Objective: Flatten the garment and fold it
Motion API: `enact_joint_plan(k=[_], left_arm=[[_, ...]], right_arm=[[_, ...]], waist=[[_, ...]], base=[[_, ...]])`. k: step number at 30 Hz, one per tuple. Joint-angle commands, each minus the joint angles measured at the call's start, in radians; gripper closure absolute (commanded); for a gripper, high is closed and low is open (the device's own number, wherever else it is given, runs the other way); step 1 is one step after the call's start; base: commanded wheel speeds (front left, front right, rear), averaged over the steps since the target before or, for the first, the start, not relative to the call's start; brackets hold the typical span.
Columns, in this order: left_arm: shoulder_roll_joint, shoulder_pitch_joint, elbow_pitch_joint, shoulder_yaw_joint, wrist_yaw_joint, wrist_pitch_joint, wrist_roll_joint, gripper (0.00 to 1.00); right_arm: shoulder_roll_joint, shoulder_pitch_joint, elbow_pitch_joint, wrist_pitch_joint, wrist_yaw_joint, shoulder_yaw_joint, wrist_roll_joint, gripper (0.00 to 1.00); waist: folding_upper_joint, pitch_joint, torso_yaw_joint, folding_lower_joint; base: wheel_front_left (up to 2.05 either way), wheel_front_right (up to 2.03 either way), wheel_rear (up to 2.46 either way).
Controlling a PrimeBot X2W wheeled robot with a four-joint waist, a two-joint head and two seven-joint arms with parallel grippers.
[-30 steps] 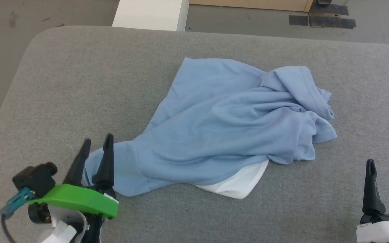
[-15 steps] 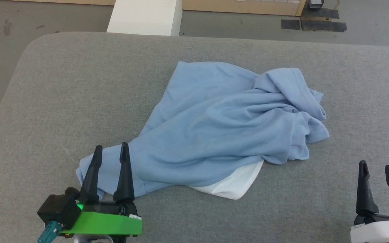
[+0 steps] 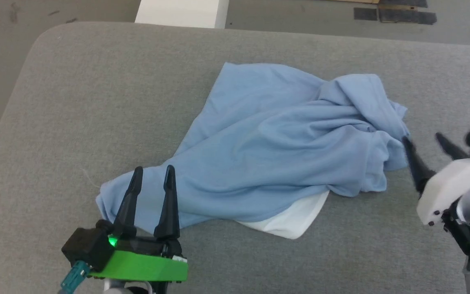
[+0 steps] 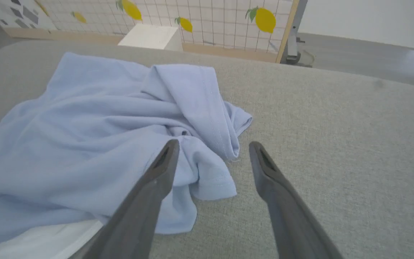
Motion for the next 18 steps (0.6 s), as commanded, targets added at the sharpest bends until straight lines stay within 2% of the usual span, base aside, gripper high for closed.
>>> enact_joint_plan(k=[1,2,3,5,13,14,15,16,18], left_arm=[[-0.003,-0.02,0.001,-0.004,0.005,-0.005,-0.002,0.0],[-0.003,-0.022,0.003,-0.008,0.007,-0.005,-0.006,0.0],[-0.003,-0.024,0.01,-0.014,0.012,-0.005,-0.015,0.0],[-0.003,-0.022,0.016,-0.017,0.015,-0.005,-0.021,0.0],[-0.003,-0.03,0.036,-0.026,0.01,-0.005,-0.027,0.0],[-0.003,-0.032,0.04,-0.028,0.009,-0.005,-0.027,0.0],[-0.003,-0.032,0.043,-0.028,0.009,-0.005,-0.027,0.0],[-0.003,-0.031,0.046,-0.028,0.01,-0.005,-0.028,0.0],[-0.003,-0.027,0.049,-0.023,0.012,-0.005,-0.029,0.0]], right_arm=[[-0.019,-0.012,-0.003,0.055,-0.001,0.029,0.014,0.0],[-0.027,-0.017,-0.009,0.101,-0.001,0.042,0.027,0.0],[-0.041,-0.005,-0.01,0.192,-0.001,0.081,0.055,0.0],[-0.04,0.015,0.009,0.225,-0.001,0.115,0.057,0.0],[-0.066,-0.018,0.236,0.144,-0.001,0.182,-0.006,0.0],[-0.065,-0.029,0.267,0.125,-0.001,0.185,-0.009,0.7],[-0.061,-0.039,0.285,0.108,-0.001,0.186,-0.008,0.94],[-0.052,-0.051,0.3,0.09,-0.001,0.182,0.0,1.0],[-0.048,-0.074,0.305,0.061,-0.001,0.183,0.012,1.0]], waist=[[0.0,0.017,0.025,0.0],[0.0,0.02,0.032,0.0],[0.0,0.026,0.051,0.0],[0.0,0.026,0.066,0.0],[0.0,0.018,0.089,0.0],[0.0,0.016,0.09,0.0],[0.0,0.014,0.091,0.0],[0.0,0.01,0.089,0.0],[0.0,0.001,0.082,0.0]], base=[[0.0,0.0,0.0],[0.0,0.0,0.0],[0.0,0.0,0.0],[0.0,0.0,0.0],[0.0,0.0,0.0],[0.0,0.0,0.0],[0.0,0.0,0.0],[0.0,0.0,0.0],[0.0,0.0,0.0]])
